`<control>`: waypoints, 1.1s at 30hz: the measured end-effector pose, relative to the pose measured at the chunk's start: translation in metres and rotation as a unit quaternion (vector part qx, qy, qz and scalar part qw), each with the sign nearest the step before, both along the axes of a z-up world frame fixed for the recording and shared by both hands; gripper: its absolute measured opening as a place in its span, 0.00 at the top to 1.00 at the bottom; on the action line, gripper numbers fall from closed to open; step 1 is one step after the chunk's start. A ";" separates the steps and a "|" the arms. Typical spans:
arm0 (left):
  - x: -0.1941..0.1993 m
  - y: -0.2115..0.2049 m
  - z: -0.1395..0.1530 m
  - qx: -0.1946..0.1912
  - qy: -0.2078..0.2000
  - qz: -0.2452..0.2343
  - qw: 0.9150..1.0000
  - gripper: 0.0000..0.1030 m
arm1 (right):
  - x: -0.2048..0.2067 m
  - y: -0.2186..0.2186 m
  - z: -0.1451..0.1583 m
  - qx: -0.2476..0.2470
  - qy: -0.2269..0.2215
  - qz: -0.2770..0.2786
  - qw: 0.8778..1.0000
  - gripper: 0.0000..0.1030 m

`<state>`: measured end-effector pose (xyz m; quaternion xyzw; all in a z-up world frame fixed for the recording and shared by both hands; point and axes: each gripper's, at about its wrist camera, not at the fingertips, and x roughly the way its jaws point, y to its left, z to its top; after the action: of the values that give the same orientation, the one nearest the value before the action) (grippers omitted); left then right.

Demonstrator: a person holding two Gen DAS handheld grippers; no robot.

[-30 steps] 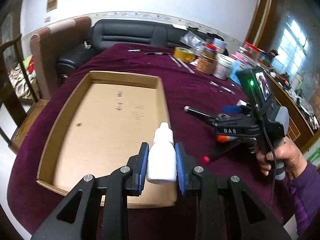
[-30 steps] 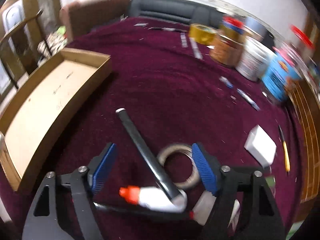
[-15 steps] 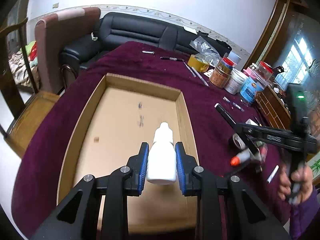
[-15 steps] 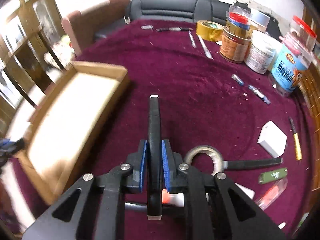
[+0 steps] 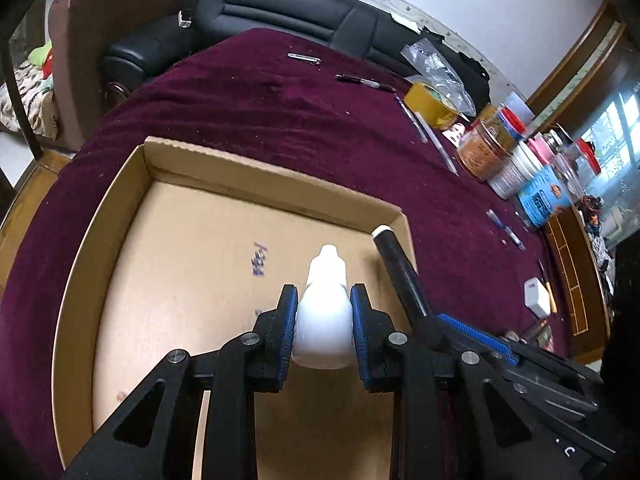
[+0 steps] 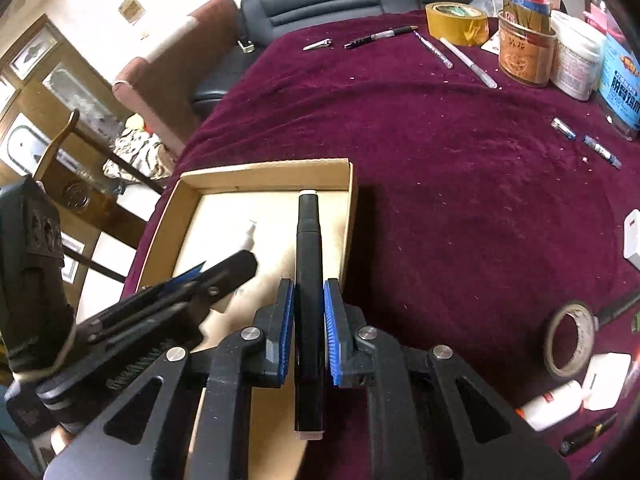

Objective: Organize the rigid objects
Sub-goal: 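Lower the bottle and the marker into the cardboard tray and open both grippers, then grasp the long black red-tipped marker with the left gripper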

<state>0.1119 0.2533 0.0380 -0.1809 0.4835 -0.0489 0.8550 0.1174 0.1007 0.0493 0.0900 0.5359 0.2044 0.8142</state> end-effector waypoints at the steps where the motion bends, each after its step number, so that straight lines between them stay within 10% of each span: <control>1: 0.003 0.002 -0.002 -0.003 0.003 0.003 1.000 0.78 | 0.003 0.001 -0.001 -0.002 -0.001 -0.005 1.000 0.87; 12: -0.006 0.024 0.002 -0.034 0.003 0.030 0.999 0.58 | 0.002 0.007 -0.004 -0.023 -0.012 -0.010 1.000 0.86; 20: -0.061 0.001 0.054 -0.005 -0.062 0.024 0.998 0.41 | -0.056 -0.034 0.063 -0.056 -0.167 -0.011 0.984 0.71; 24: -0.089 -0.031 0.073 -0.001 -0.086 -0.006 0.996 0.35 | -0.111 -0.076 0.091 -0.147 -0.312 -0.079 0.935 0.05; 27: -0.102 -0.063 0.078 0.007 -0.089 -0.040 0.995 0.32 | -0.125 -0.117 0.084 -0.216 -0.333 -0.133 0.908 0.01; 33: -0.120 -0.132 0.063 0.059 -0.082 -0.091 0.991 0.30 | -0.122 -0.242 0.046 -0.139 -0.251 -0.253 0.924 0.01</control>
<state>-0.0081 0.1218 0.1009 -0.0808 0.4285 -0.1126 0.8929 -0.0050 -0.1411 0.0956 0.0547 0.2959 -0.0692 0.9511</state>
